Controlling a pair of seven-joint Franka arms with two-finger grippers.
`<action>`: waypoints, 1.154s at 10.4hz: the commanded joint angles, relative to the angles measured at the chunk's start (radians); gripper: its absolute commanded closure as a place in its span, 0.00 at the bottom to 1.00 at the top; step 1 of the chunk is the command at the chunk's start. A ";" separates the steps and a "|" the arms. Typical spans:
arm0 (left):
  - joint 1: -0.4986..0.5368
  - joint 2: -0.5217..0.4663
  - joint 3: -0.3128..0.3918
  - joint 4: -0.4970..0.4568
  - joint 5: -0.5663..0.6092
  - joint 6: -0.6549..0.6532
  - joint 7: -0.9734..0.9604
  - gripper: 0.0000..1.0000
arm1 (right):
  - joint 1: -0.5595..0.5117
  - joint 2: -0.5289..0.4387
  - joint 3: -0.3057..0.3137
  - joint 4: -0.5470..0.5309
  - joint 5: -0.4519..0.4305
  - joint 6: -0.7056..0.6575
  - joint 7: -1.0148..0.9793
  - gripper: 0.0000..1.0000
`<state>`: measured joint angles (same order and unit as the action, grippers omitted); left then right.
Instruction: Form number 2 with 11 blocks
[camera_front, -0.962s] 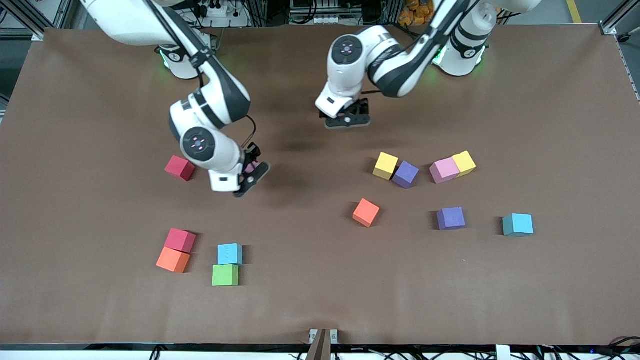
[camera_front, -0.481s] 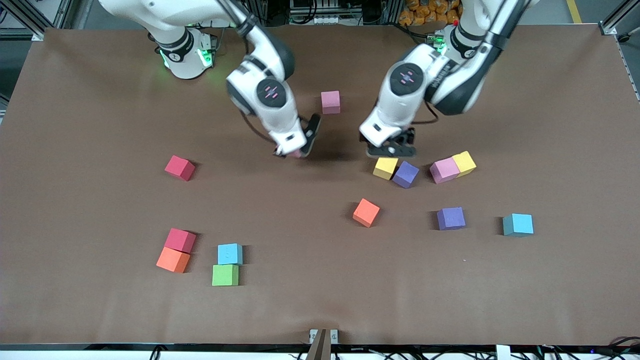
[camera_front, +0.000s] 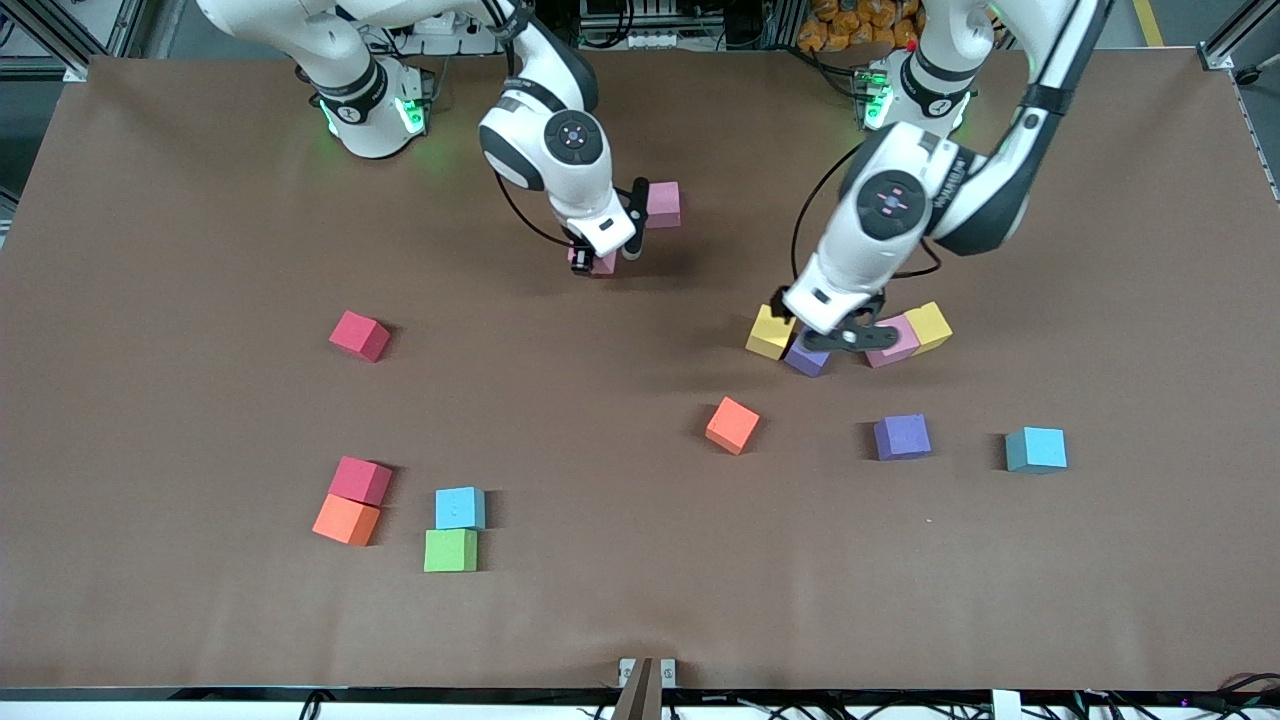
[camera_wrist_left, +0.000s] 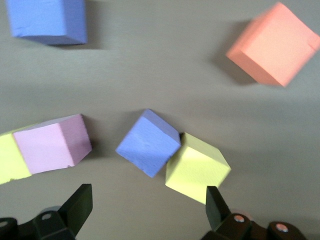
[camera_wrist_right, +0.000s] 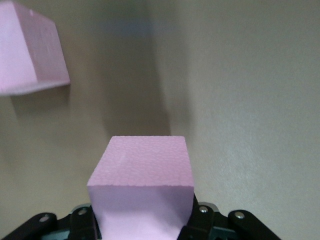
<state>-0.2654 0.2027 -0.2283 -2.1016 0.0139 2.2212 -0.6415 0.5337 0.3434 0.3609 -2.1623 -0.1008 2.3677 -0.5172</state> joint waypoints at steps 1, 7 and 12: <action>-0.011 -0.011 0.009 -0.009 -0.034 -0.002 -0.219 0.00 | 0.064 -0.058 -0.017 -0.066 -0.014 0.027 -0.020 1.00; -0.011 -0.017 0.009 -0.029 -0.129 0.020 -0.631 0.00 | 0.464 -0.052 -0.288 -0.090 -0.013 0.042 0.095 1.00; -0.043 -0.013 -0.014 -0.125 -0.052 0.167 -0.989 0.00 | 0.583 -0.023 -0.375 -0.085 -0.004 0.083 0.161 1.00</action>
<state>-0.3085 0.2041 -0.2418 -2.1818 -0.0605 2.3433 -1.5883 1.0958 0.3238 0.0027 -2.2304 -0.1003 2.4242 -0.3855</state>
